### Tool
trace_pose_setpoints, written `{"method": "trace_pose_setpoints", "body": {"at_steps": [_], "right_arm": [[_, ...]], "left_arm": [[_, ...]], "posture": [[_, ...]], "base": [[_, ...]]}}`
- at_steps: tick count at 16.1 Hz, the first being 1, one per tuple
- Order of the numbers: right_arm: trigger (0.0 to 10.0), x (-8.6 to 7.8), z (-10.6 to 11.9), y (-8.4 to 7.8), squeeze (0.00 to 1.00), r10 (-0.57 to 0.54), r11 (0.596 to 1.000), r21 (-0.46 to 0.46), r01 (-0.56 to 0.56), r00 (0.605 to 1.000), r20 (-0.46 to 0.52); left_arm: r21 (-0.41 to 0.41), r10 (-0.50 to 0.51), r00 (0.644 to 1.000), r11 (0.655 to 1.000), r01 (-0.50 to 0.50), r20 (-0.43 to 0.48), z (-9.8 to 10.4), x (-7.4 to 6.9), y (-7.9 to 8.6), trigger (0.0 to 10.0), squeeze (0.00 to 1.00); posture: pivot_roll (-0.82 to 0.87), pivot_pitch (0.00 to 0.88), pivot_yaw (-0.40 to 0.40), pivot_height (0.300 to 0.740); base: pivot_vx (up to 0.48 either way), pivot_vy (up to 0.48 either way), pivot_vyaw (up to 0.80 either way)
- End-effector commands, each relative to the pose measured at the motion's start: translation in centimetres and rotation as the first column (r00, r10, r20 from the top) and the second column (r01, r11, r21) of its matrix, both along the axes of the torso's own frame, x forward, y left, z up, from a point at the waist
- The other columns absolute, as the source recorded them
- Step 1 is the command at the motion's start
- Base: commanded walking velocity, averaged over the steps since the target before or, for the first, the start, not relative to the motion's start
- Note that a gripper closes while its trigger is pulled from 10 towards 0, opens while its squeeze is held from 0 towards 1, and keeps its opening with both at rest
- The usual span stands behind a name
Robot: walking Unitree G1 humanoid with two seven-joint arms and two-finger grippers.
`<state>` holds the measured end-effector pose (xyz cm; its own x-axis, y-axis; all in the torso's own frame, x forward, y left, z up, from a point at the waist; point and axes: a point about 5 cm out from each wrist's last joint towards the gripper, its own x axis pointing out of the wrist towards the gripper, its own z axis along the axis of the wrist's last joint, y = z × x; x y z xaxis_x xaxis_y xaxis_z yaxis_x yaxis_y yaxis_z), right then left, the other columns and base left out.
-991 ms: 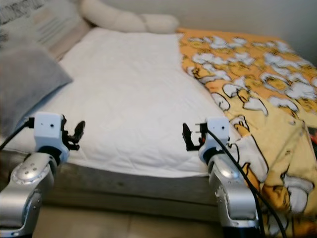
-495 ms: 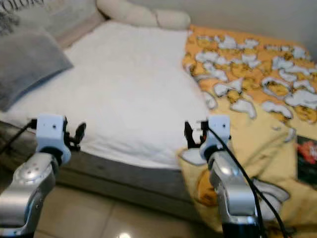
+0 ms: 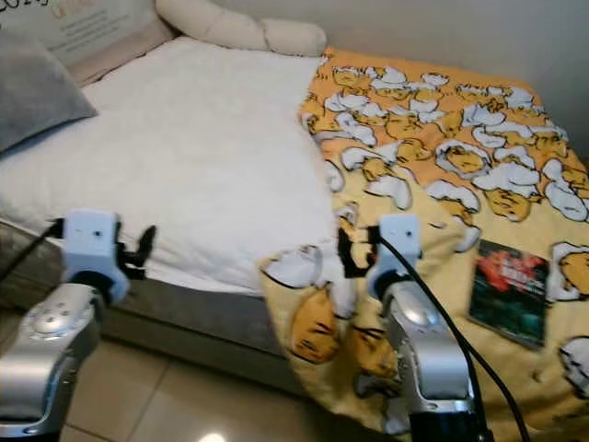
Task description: Clean up the room
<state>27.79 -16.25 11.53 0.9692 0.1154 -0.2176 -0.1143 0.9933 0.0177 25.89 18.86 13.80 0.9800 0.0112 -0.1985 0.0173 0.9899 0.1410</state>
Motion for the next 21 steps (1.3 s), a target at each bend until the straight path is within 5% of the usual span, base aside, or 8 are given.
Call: {"method": "trace_pose_setpoints", "body": {"at_steps": [1,8,21], "right_arm": [[10.0,-0.2,-0.2,-0.7,0.0,-0.023,1.0,-0.004,0.023,1.0,-0.019],[10.0,-0.5,-0.7,-0.6,0.0,-0.01,1.0,-0.009,0.009,0.999,-0.035],[10.0,-1.0,-1.4,0.8,0.0,0.093,0.995,0.028,-0.092,0.994,-0.056]], "left_arm": [[-0.005,-0.029,1.0,1.0,0.029,0.006,0.1,0.1,-0.7,10.0,0.24],[0.001,-0.036,0.999,0.999,0.036,0.002,-0.1,0.0,-0.8,10.0,0.24],[0.03,-0.023,1.0,0.999,0.023,0.0,0.0,0.1,0.1,10.0,0.23]], "posture": [[-0.06,0.0,0.001,0.74],[-0.06,0.0,0.002,0.74],[-0.06,0.0,0.001,0.74]], "base": [[0.0,-0.48,0.0],[0.0,-0.48,0.23],[0.0,-0.48,0.72]]}}
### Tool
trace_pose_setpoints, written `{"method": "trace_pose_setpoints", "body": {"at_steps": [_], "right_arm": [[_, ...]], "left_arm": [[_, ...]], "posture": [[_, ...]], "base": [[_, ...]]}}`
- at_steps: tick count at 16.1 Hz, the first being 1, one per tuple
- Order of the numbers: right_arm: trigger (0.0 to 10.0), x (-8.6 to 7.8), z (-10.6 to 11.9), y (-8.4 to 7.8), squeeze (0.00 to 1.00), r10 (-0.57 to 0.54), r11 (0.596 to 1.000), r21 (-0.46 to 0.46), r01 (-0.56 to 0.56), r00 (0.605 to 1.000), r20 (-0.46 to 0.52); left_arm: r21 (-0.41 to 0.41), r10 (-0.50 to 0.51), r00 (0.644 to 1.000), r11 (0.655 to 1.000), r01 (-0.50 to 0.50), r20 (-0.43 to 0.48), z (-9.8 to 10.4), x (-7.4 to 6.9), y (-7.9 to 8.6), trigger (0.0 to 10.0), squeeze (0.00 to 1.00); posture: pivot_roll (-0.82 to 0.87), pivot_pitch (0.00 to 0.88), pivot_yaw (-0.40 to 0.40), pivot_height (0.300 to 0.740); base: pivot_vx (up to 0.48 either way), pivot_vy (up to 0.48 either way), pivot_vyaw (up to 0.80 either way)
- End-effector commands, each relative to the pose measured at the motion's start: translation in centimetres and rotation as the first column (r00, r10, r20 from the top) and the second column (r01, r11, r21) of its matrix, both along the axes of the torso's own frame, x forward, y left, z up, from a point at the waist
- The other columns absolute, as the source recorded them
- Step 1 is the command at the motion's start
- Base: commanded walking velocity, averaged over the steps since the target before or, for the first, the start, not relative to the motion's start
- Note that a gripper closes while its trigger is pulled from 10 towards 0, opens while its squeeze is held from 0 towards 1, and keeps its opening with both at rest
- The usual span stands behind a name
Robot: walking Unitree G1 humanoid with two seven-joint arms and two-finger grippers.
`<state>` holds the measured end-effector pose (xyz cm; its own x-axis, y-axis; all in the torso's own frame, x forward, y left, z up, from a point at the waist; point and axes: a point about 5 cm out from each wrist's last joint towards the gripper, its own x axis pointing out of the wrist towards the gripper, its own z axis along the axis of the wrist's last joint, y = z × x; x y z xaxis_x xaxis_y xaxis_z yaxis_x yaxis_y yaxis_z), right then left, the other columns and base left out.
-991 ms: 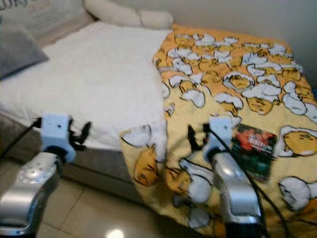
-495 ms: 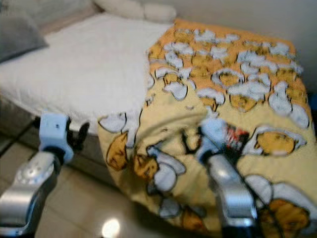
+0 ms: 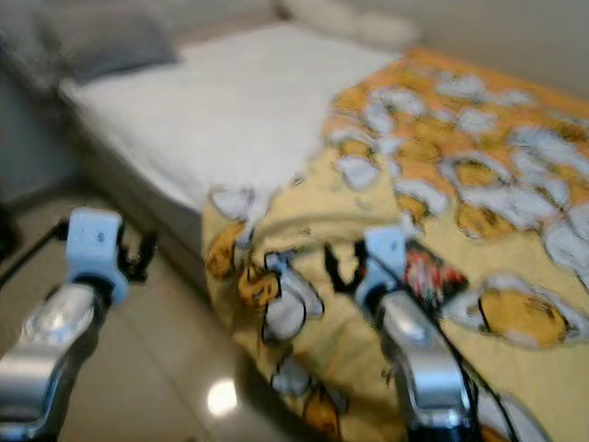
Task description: Clean up the room
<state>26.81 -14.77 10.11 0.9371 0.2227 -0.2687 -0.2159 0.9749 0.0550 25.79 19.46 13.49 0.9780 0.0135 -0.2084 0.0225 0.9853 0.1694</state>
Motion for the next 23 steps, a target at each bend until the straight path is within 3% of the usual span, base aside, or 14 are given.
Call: {"method": "trace_pose_setpoints", "body": {"at_steps": [1,2,4,6,7,8,9,12,13,16,17,20,21,23], "right_arm": [[10.0,-0.2,0.0,-0.6,0.0,-0.019,0.999,0.026,0.019,1.0,-0.008],[10.0,-0.3,-0.1,-0.5,0.0,-0.02,0.998,0.056,0.021,1.0,-0.017],[10.0,-0.5,-0.3,-0.4,0.0,-0.028,0.994,0.105,0.032,0.999,-0.039],[10.0,-0.7,-0.5,-0.5,0.0,-0.023,0.995,0.098,0.028,0.998,-0.054],[10.0,-0.8,-1.0,-0.6,0.24,-0.037,0.995,0.091,0.044,0.996,-0.081],[10.0,-0.9,-1.1,-0.7,0.89,-0.044,0.994,0.092,0.053,0.994,-0.095],[10.0,-1.0,-1.3,-1.0,1.0,-0.063,0.994,0.086,0.072,0.992,-0.112],[10.0,-1.2,-1.6,-1.6,1.0,-0.126,0.985,0.1,0.141,0.982,-0.14],[10.0,-0.9,-2.3,-2.2,1.0,-0.179,0.973,0.117,0.201,0.969,-0.171],[10.0,0.6,-5.1,-2.7,1.0,-0.242,0.932,0.191,0.307,0.923,-0.3],[10.0,1.6,-6.8,-2.7,1.0,-0.253,0.913,0.217,0.346,0.896,-0.365],[10.0,2.3,-7.8,-2.5,1.0,-0.237,0.892,0.258,0.371,0.87,-0.432],[10.0,2.8,-8.4,-3.1,1.0,-0.26,0.881,0.246,0.404,0.849,-0.46],[10.0,3.0,-8.7,-3.9,1.0,-0.3,0.872,0.217,0.439,0.829,-0.472]], "left_arm": [[0.002,-0.018,1.0,1.0,0.018,0.012,0.3,0.2,-0.4,10.0,0.23],[-0.029,-0.016,1.0,0.999,0.016,0.003,0.1,0.1,-0.5,10.0,0.2],[0.019,-0.108,0.994,0.994,0.108,-0.027,-0.3,-0.1,-1.3,10.0,0.15],[0.027,-0.138,0.99,0.99,0.139,-0.039,-0.6,-0.3,-1.7,10.0,0.15],[0.022,-0.176,0.983,0.984,0.177,-0.053,-0.8,-0.6,-2.1,10.0,0.16],[0.008,-0.213,0.975,0.977,0.214,-0.065,-1.0,-0.8,-2.4,10.0,0.16],[0.0,-0.262,0.962,0.965,0.263,-0.075,-1.0,-1.2,-2.8,10.0,0.16],[-0.011,-0.277,0.959,0.961,0.277,-0.066,-0.9,-1.5,-2.6,10.0,0.16],[-0.047,-0.342,0.938,0.939,0.34,-0.052,-0.8,-1.5,-2.9,10.0,0.16],[-0.135,-0.541,0.84,0.836,0.531,-0.046,-1.4,-0.9,-4.5,10.0,0.16],[-0.148,-0.653,0.752,0.756,0.638,-0.091,-2.1,-0.7,-5.2,10.0,0.16],[-0.15,-0.729,0.671,0.684,0.714,-0.134,-2.6,-0.8,-5.6,10.0,0.16],[-0.164,-0.77,0.615,0.638,0.753,-0.169,-2.8,-0.7,-5.9,10.0,0.16],[-0.172,-0.808,0.557,0.586,0.792,-0.192,-2.9,-0.9,-6.2,10.0,0.16]], "posture": [[-0.06,0.0,-0.002,0.74],[-0.06,0.0,-0.003,0.74],[-0.06,0.0,-0.004,0.74],[-0.06,0.0,-0.004,0.74],[-0.06,0.0,-0.004,0.74],[-0.06,0.0,-0.006,0.74],[-0.05,0.0,-0.007,0.74],[-0.05,0.0,-0.009,0.74],[-0.05,0.0,-0.008,0.74],[-0.06,0.0,0.009,0.74],[-0.08,0.0,0.02,0.74],[-0.08,0.0,0.02,0.74],[-0.08,0.0,0.017,0.74],[-0.08,0.0,0.008,0.74]], "base": [[0.0,-0.48,0.0],[0.0,0.0,0.0],[0.0,0.0,0.0],[0.0,0.0,0.0],[0.0,0.0,0.0],[0.0,0.0,0.0],[0.0,0.0,0.0],[0.0,0.0,0.0],[0.0,0.0,0.0],[0.0,0.0,0.0],[0.0,0.0,0.0],[0.0,0.0,0.0],[0.0,0.0,0.0],[0.0,0.0,0.0]]}}
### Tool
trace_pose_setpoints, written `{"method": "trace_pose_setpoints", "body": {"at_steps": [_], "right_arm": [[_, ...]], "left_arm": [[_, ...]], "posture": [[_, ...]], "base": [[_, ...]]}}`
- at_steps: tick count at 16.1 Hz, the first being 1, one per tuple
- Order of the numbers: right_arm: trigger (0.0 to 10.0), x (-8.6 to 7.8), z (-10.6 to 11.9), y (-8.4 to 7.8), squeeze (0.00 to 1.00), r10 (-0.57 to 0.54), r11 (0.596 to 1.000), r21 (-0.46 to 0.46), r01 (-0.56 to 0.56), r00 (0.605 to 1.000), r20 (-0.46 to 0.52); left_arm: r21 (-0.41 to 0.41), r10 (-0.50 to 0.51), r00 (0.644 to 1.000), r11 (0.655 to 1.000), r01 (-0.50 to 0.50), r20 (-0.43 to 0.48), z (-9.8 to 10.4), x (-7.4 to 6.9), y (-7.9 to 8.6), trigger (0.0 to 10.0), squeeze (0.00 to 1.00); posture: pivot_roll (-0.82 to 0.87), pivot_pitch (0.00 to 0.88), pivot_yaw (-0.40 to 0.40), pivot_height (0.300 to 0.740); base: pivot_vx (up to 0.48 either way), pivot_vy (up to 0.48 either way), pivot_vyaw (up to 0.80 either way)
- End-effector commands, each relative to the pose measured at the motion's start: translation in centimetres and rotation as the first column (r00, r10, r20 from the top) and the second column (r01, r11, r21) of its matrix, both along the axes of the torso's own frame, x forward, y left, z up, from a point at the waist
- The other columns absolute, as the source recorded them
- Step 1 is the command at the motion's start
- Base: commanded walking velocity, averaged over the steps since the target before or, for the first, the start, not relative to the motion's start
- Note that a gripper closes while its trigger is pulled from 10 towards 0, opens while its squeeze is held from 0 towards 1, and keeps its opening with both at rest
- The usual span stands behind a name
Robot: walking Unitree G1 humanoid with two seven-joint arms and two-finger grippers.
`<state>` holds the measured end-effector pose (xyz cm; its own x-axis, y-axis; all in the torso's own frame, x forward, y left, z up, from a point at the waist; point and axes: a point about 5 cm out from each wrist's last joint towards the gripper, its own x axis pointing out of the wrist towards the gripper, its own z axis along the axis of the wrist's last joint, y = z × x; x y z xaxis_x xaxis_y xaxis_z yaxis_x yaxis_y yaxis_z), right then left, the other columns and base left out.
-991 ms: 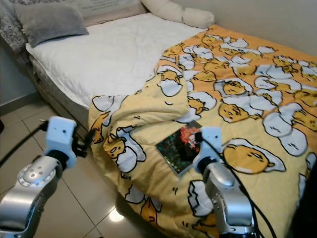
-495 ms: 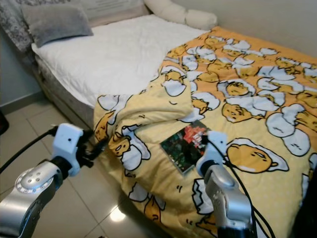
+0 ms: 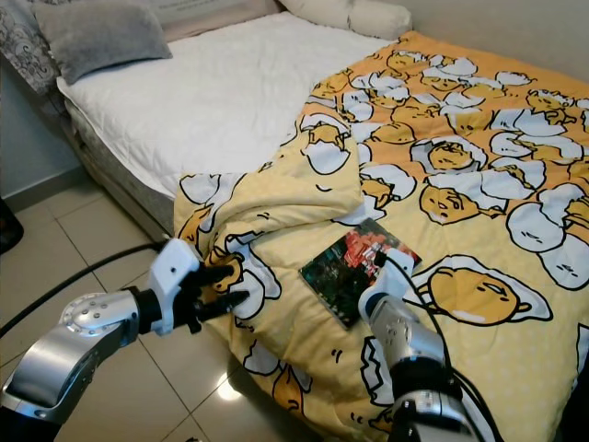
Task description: Clean up the room
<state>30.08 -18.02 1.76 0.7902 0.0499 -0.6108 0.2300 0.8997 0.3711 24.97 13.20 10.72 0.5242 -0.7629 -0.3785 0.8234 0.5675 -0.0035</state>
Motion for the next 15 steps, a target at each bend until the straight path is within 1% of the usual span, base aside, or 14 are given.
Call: {"method": "trace_pose_setpoints", "body": {"at_steps": [1,2,6,8,12,15], "right_arm": [[10.0,-0.2,-0.4,-1.0,1.0,-0.052,0.999,-0.011,0.052,0.999,-0.017],[10.0,-0.1,-0.2,-1.9,1.0,-0.102,0.995,-0.005,0.102,0.995,-0.015],[10.0,0.2,0.5,-3.5,1.0,-0.159,0.986,0.049,0.157,0.987,0.024],[10.0,0.4,0.9,-4.0,1.0,-0.167,0.984,0.075,0.163,0.985,0.041],[10.0,0.2,0.5,-3.8,1.0,-0.137,0.987,0.085,0.136,0.99,0.011],[10.0,0.2,0.5,-3.2,1.0,-0.127,0.979,0.164,0.123,0.992,0.018]], "left_arm": [[0.011,-0.039,0.999,0.999,0.039,-0.018,-0.2,-0.2,0.1,10.0,0.16],[0.015,-0.071,0.997,0.997,0.071,-0.023,-0.2,-0.3,0.0,10.0,0.16],[0.018,-0.089,0.996,0.996,0.089,-0.01,-0.1,-0.4,0.0,10.0,0.17],[0.014,-0.096,0.995,0.995,0.096,-0.01,-0.1,-0.5,-0.1,10.0,0.17],[0.008,-0.105,0.994,0.994,0.105,-0.012,-0.2,-0.3,-0.3,10.0,0.17],[0.007,-0.112,0.994,0.994,0.112,-0.012,-0.1,-0.2,-0.3,10.0,0.18]], "posture": [[-0.08,0.0,0.009,0.74],[-0.09,0.0,0.009,0.74],[-0.09,0.0,0.004,0.74],[-0.1,0.0,0.006,0.74],[-0.1,0.0,0.013,0.74],[-0.1,0.0,0.014,0.74]], "base": [[0.0,0.0,0.0],[0.0,0.0,0.0],[0.0,0.0,0.0],[0.0,0.0,0.0],[0.0,0.0,0.0],[0.0,0.0,0.0]]}}
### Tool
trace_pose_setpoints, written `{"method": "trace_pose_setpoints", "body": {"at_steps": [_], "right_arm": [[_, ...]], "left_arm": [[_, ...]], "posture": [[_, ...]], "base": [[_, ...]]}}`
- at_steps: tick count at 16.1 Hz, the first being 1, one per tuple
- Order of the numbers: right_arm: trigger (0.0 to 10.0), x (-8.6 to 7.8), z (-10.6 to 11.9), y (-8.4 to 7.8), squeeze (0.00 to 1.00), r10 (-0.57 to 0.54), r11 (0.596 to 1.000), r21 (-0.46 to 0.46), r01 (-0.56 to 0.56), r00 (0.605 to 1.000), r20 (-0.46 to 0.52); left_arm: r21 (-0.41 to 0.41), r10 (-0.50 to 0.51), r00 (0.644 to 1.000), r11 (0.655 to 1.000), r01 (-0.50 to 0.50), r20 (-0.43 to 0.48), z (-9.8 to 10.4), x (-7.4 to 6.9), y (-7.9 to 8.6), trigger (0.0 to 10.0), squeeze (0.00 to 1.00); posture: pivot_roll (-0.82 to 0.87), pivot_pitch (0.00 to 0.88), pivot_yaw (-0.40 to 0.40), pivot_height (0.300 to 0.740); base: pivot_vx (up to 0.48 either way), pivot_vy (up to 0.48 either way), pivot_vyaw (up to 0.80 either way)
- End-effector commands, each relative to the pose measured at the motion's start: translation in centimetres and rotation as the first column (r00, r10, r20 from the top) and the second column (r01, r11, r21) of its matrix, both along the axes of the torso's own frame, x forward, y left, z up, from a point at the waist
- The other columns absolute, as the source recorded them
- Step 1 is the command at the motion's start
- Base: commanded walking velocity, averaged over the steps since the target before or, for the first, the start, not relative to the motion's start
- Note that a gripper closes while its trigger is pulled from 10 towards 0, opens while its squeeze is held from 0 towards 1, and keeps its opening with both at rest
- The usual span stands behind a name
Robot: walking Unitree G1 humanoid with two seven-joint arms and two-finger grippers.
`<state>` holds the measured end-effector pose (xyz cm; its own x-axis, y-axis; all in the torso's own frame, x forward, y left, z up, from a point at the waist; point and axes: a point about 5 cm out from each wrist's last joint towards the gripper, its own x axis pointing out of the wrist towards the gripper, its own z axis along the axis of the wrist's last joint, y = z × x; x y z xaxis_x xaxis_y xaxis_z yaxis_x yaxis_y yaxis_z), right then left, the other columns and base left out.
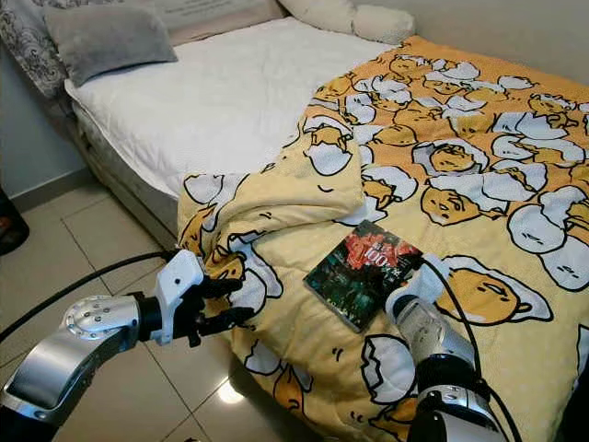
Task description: Clean up the room
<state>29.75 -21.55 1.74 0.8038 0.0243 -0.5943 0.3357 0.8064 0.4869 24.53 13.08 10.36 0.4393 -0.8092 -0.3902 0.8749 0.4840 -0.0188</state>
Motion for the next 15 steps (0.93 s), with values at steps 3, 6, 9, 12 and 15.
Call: {"method": "trace_pose_setpoints", "body": {"at_steps": [3,6,9,12,15], "right_arm": [[10.0,0.3,0.3,0.9,1.0,0.053,0.996,0.065,-0.053,0.999,0.003],[10.0,-0.2,-0.5,1.2,1.0,0.07,0.995,0.07,-0.067,0.997,-0.044],[10.0,-0.6,-1.2,2.2,1.0,0.09,0.984,0.16,-0.078,0.994,-0.067],[10.0,-1.1,-2.0,3.3,0.92,0.121,0.974,0.203,-0.098,0.988,-0.1],[10.0,-1.6,-2.9,4.4,0.0,0.137,0.974,0.201,-0.108,0.981,-0.136]], "left_arm": [[0.004,-0.019,1.0,1.0,0.019,0.003,0.1,0.0,-0.2,10.0,0.17],[0.004,-0.023,1.0,1.0,0.023,-0.002,0.0,-0.1,-0.2,10.0,0.18],[0.01,-0.026,1.0,1.0,0.026,-0.009,-0.1,-0.2,-0.1,10.0,0.17],[0.015,-0.029,1.0,0.999,0.029,-0.01,-0.1,-0.1,-0.1,10.0,0.17],[0.019,-0.024,1.0,1.0,0.024,-0.003,-0.1,0.1,-0.1,10.0,0.17]], "posture": [[-0.1,0.0,0.013,0.74],[-0.09,0.0,0.012,0.74],[-0.09,0.0,0.014,0.74],[-0.09,0.0,0.015,0.74],[-0.07,0.0,0.015,0.74]], "base": [[0.0,0.0,0.0],[0.0,0.0,0.0],[0.0,0.0,0.0],[0.0,0.0,0.0],[0.0,0.0,0.0]]}}
